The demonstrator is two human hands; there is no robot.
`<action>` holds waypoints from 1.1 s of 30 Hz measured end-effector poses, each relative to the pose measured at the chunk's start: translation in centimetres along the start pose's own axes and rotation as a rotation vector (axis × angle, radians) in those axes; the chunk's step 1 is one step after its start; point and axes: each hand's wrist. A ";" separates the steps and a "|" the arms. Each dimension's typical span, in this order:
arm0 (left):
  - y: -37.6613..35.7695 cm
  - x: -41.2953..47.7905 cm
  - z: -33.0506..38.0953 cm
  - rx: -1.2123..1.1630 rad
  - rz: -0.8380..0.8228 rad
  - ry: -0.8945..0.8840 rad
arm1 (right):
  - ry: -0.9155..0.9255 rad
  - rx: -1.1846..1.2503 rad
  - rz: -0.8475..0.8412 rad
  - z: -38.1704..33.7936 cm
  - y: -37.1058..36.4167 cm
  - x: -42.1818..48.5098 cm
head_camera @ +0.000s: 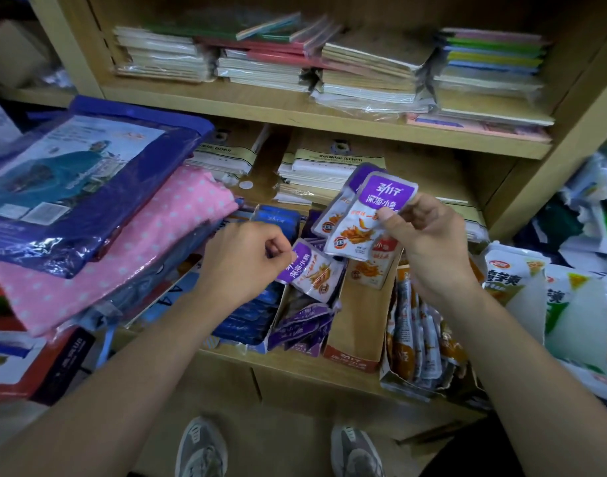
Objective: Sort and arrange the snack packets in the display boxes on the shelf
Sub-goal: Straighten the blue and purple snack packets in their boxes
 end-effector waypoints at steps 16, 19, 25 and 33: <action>0.9 1.9 -0.1 -0.650 0.127 0.030 | 0.037 -0.269 -0.290 1.8 -1.6 0.2; 1.2 1.9 0.3 -0.586 0.125 -0.064 | 0.063 -0.403 -0.259 1.7 -1.5 0.2; 1.7 2.0 1.2 -0.401 0.140 -0.228 | 0.121 -0.470 -0.221 0.6 -1.0 -0.5; 1.3 2.4 1.2 -0.536 -0.017 -0.108 | 0.117 -0.513 -0.163 0.6 -1.4 -0.6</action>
Point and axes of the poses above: each hand's wrist, its own x-axis towards the middle knuckle, its own y-axis out of the back of the hand, z = x × y, and after that the axes turned 2 degrees about x, right-handed
